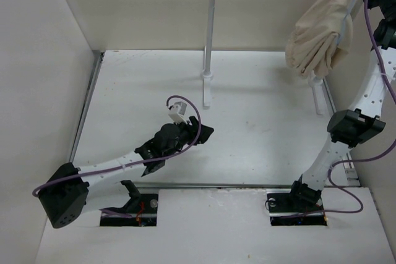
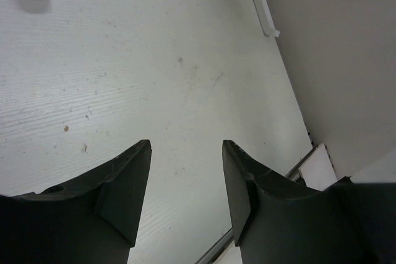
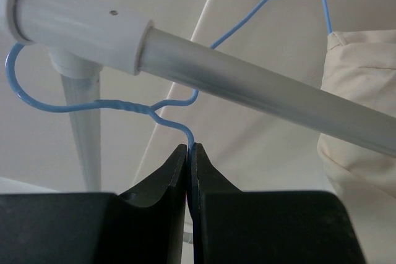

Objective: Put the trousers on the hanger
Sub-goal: Hang the hanger with trousers onto the clothesline

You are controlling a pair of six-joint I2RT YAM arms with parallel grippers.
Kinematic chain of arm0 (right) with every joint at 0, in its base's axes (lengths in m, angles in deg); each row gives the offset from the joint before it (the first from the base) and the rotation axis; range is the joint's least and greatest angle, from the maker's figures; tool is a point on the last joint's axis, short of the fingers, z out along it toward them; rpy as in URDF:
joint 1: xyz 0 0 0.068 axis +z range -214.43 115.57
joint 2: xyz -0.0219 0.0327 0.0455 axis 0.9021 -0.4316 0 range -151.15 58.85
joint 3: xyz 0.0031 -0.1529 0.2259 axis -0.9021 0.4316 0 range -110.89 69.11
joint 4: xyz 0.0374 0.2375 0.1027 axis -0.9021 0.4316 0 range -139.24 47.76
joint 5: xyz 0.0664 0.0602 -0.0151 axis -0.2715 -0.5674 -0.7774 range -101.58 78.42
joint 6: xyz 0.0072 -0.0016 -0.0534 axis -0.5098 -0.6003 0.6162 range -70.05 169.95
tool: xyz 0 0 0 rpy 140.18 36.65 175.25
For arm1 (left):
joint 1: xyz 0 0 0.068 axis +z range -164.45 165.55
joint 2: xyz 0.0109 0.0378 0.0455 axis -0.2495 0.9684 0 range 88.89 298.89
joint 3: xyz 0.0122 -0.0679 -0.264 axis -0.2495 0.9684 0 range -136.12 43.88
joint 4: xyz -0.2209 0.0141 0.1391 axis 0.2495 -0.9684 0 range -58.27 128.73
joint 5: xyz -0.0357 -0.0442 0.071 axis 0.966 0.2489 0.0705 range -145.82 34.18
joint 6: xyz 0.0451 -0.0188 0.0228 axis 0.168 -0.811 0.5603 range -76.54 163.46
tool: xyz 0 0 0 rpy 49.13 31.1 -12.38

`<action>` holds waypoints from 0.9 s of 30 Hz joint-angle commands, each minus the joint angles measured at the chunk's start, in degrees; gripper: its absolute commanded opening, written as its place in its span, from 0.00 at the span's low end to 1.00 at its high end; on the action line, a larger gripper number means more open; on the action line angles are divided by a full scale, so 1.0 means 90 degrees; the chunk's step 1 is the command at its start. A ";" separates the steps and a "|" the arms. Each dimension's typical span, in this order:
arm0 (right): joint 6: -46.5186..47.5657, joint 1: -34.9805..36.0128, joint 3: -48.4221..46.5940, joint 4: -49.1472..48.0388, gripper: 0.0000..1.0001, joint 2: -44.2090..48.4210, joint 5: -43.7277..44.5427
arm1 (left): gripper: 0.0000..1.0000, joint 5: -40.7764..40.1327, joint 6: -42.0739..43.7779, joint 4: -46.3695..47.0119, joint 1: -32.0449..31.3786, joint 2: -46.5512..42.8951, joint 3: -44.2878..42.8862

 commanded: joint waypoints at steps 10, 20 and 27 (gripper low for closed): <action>0.0202 -0.0056 -0.0132 -0.0396 0.05 -0.0052 0.0021 | 0.47 -0.0049 -0.0095 0.0417 -0.0080 0.0130 -0.0275; 0.0486 -0.0046 0.0668 -0.0590 0.40 0.0533 0.0294 | 0.60 -0.0117 -0.0095 0.0437 -0.0099 0.0199 -0.0285; 0.0623 -0.0056 0.1977 -0.1157 0.65 0.1461 0.0529 | 0.69 -0.0127 -0.0095 0.0447 -0.0119 0.0160 -0.0265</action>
